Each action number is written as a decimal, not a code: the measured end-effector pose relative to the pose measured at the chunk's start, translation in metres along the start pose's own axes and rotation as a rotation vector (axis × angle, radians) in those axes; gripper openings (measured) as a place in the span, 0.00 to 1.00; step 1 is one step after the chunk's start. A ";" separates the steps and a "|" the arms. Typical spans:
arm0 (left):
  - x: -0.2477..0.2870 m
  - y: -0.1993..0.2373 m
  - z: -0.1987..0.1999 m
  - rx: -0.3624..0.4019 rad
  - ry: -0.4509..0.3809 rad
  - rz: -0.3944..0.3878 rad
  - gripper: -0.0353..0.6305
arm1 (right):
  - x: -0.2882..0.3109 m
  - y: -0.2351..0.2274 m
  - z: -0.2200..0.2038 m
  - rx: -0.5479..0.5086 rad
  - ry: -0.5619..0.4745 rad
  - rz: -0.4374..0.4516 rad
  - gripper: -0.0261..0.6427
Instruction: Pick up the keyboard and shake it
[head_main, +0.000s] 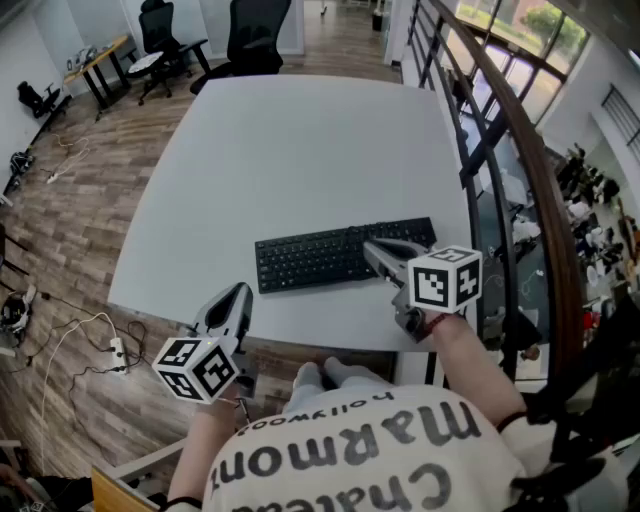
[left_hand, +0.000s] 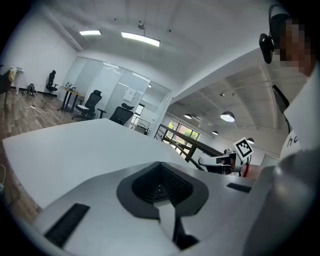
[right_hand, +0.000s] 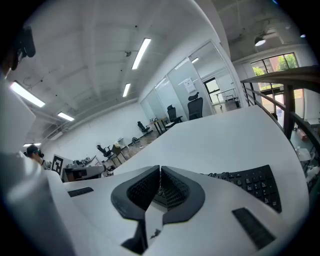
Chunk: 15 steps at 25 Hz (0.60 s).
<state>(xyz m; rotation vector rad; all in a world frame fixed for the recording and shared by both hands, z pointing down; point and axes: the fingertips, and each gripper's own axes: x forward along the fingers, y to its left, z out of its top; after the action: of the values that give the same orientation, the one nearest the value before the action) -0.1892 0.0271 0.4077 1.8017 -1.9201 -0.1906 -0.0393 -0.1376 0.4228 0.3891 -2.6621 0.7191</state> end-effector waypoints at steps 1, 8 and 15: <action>-0.001 0.000 0.001 0.001 0.001 0.003 0.05 | 0.001 0.002 0.002 -0.003 0.002 0.002 0.10; -0.004 0.009 0.005 -0.026 -0.016 0.019 0.05 | 0.014 0.006 0.005 -0.017 0.020 0.015 0.10; -0.002 0.010 0.007 -0.034 -0.004 0.003 0.05 | 0.021 0.011 0.001 -0.013 0.040 0.018 0.10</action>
<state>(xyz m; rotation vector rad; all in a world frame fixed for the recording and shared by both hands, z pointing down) -0.2016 0.0288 0.4054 1.7775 -1.9108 -0.2252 -0.0618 -0.1327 0.4260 0.3445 -2.6350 0.7065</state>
